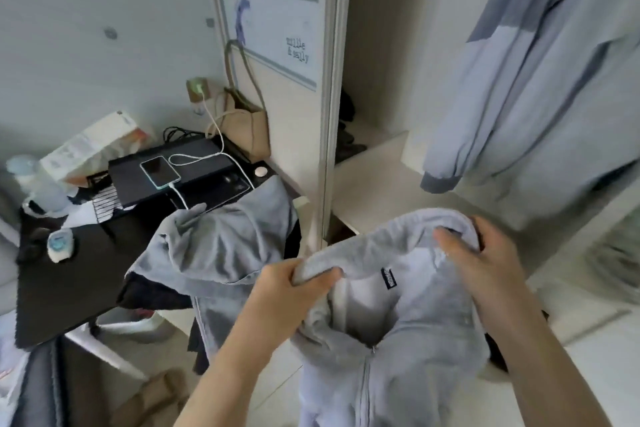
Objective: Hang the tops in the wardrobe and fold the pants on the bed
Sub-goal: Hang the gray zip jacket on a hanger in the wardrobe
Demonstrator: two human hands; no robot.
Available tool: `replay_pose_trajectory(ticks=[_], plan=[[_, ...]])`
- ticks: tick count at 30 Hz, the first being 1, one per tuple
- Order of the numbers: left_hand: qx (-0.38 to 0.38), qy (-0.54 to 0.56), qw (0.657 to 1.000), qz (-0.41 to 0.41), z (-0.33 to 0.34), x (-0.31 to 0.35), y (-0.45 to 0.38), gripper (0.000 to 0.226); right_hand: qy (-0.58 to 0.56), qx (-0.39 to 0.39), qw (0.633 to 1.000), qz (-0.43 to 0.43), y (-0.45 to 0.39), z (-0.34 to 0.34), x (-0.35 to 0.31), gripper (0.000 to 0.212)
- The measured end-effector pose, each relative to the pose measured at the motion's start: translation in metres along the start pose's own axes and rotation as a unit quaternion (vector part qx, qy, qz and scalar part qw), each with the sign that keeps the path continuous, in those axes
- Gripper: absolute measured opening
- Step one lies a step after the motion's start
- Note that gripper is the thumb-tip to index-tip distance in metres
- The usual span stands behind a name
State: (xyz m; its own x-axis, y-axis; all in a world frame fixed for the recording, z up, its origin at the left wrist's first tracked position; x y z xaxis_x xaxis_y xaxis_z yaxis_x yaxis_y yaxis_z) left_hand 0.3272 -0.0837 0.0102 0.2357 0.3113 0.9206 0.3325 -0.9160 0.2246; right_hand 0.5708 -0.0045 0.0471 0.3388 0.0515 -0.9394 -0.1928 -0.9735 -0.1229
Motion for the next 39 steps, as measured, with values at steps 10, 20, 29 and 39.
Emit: replay_pose_trajectory(ticks=[10,20,29,39], plan=[[0.043,0.019,0.983,0.178,-0.012,0.1,-0.161,0.044,-0.053,0.183,0.979,-0.076,-0.051,0.019,-0.069,0.014],[0.034,-0.072,0.942,0.325,-0.036,0.202,-0.237,0.04,0.134,0.189,0.955,-0.183,-0.093,0.037,-0.125,0.011],[0.172,-0.053,0.862,0.474,-0.071,0.335,-0.268,0.044,0.15,0.224,0.912,-0.309,-0.162,0.038,-0.218,0.02],[0.191,-0.018,0.85,0.491,-0.075,0.46,-0.314,0.043,0.35,-0.015,0.896,-0.273,-0.268,0.032,-0.338,0.033]])
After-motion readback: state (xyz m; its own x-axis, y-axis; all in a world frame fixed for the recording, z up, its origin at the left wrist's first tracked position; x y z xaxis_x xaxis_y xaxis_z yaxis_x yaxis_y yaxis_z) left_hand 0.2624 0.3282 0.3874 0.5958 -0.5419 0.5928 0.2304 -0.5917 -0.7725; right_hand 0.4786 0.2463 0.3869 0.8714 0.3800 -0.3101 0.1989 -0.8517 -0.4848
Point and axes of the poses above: each hand's wrist, its own y-axis away from the middle knuckle, its own z-axis out of the palm, x = y × z, the point moved 3 cm from there along -y, towards the middle knuckle, and after that the axes turned 4 degrees about x, right-handed, at the moved point
